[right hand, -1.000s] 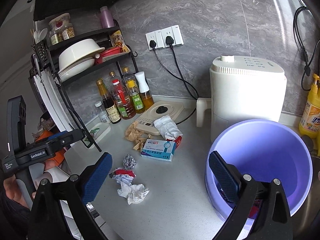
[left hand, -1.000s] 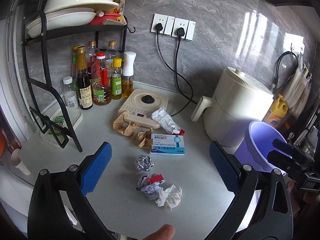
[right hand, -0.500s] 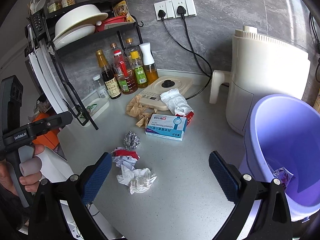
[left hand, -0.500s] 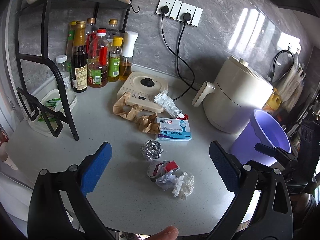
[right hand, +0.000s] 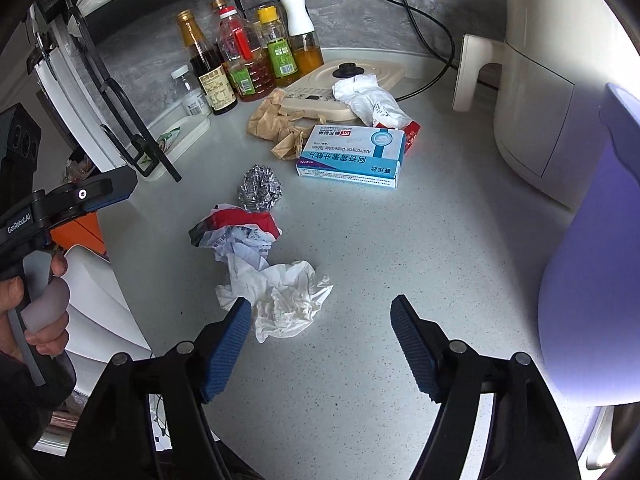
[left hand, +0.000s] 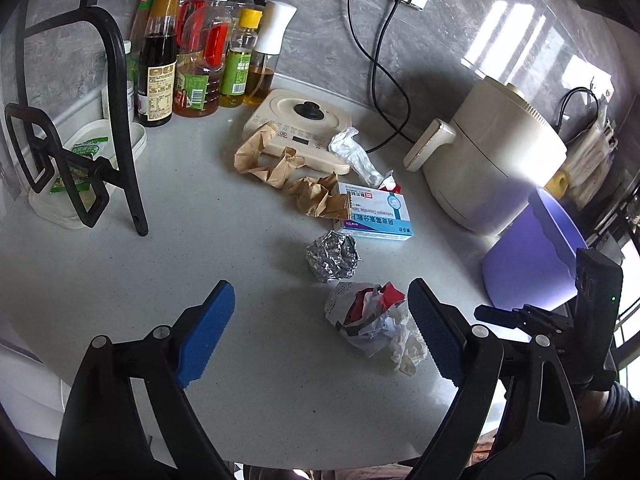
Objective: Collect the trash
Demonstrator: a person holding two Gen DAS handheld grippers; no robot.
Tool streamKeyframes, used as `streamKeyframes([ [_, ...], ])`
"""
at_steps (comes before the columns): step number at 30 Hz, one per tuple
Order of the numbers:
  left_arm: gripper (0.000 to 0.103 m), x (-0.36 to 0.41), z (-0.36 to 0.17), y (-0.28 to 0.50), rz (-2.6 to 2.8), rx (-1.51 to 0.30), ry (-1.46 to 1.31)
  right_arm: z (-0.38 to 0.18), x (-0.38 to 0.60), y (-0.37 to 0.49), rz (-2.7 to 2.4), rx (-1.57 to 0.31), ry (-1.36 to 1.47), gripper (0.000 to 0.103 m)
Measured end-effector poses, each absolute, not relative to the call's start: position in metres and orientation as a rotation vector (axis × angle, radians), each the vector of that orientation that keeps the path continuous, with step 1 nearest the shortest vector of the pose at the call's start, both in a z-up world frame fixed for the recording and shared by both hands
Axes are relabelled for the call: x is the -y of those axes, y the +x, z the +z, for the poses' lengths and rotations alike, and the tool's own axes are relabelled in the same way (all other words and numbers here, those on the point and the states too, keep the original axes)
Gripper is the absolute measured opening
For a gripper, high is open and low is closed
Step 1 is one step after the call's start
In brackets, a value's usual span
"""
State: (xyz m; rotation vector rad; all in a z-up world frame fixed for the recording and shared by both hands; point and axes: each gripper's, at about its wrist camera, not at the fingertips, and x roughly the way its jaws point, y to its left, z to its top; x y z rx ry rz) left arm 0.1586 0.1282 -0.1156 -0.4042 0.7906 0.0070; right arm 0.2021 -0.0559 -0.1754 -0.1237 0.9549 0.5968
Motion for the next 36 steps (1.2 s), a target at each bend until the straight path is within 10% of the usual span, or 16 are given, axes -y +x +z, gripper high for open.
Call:
streamKeyframes([
  [6, 0.072, -0.125, -0.127, 0.164, -0.03, -0.815, -0.411, -0.195, 0.032, 0.207, 0.649, -1.018, -0.156, 0.069],
  [10, 0.072, -0.12, -0.127, 0.168, -0.062, -0.824, -0.408, -0.217, 0.02, 0.216, 0.658, -1.113, -0.162, 0.021],
  [12, 0.072, -0.115, -0.128, 0.17, -0.077, -0.833, -0.393, -0.216, 0.023, 0.217, 0.657, -1.106, -0.143, 0.014],
  [26, 0.065, -0.08, -0.164, 0.205, -0.112, -0.928, -0.329, -0.192, 0.061, 0.217, 0.575, -1.045, -0.126, 0.012],
  [31, 0.027, -0.081, -0.164, 0.21, -0.073, -0.936, -0.344, -0.177, 0.066, 0.218, 0.572, -1.009, -0.135, 0.012],
  [36, 0.024, -0.089, -0.137, 0.193, -0.03, -0.858, -0.338, -0.151, 0.067, 0.214, 0.595, -0.942, -0.152, 0.012],
])
